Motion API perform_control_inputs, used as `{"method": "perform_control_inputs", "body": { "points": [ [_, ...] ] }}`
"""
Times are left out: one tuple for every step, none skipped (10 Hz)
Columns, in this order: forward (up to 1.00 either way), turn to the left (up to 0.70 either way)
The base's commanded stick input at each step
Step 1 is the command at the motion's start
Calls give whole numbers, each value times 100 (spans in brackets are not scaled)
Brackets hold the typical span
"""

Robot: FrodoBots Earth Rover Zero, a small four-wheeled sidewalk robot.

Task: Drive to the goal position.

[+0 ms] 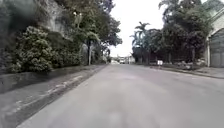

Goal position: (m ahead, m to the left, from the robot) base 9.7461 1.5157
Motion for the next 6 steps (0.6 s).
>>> {"method": "perform_control_inputs", "body": {
  "points": [
    [100,7],
    [100,-16],
    [100,-33],
    [100,-38],
    [100,-32],
    [100,-17]
  ]
}}
